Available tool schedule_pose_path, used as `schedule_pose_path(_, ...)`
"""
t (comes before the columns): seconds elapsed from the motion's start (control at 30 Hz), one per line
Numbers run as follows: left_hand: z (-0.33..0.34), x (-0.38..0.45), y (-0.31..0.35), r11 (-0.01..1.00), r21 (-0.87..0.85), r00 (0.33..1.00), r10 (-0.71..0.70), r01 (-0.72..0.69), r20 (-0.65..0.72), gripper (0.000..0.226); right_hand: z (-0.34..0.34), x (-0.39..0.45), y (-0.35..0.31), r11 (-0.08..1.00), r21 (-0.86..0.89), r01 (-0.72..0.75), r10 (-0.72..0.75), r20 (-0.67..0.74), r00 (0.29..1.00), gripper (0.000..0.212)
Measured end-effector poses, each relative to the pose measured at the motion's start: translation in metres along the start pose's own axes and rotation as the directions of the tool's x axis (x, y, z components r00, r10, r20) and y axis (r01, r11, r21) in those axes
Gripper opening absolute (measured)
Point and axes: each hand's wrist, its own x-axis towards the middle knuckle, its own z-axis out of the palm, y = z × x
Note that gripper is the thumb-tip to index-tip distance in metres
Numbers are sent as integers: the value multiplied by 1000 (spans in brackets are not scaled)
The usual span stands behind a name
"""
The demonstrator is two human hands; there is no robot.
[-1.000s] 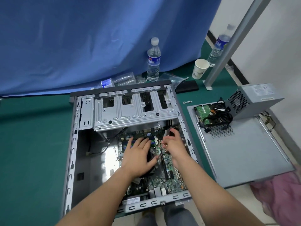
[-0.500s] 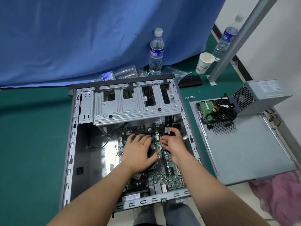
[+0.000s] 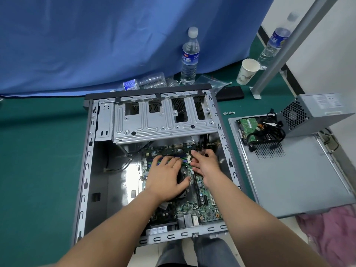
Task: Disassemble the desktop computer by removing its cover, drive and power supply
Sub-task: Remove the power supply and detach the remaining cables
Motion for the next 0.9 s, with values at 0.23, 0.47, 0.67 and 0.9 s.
schedule_pose_path(0.23, 1, 0, 0, 1000, 6, 1000, -7, 7, 9, 72, 12, 9, 2, 939, -329, 98, -169, -194, 966, 24)
schedule_pose_path(0.47, 1, 1, 0, 1000, 16, 1000, -10, 10, 22, 74, 10, 6, 4, 977, -211, -19, -35, -250, 968, 36)
schedule_pose_path(0.67, 2, 1, 1, 999, 25, 1000, -22, 21, 14, 74, 5, 6, 8, 995, -85, -45, 26, -215, 976, 26)
schedule_pose_path(0.9, 1, 1, 1, 1000, 9, 1000, -24, 23, 9, 71, 4, 2, 6, 961, -274, -23, -35, -205, 978, 19)
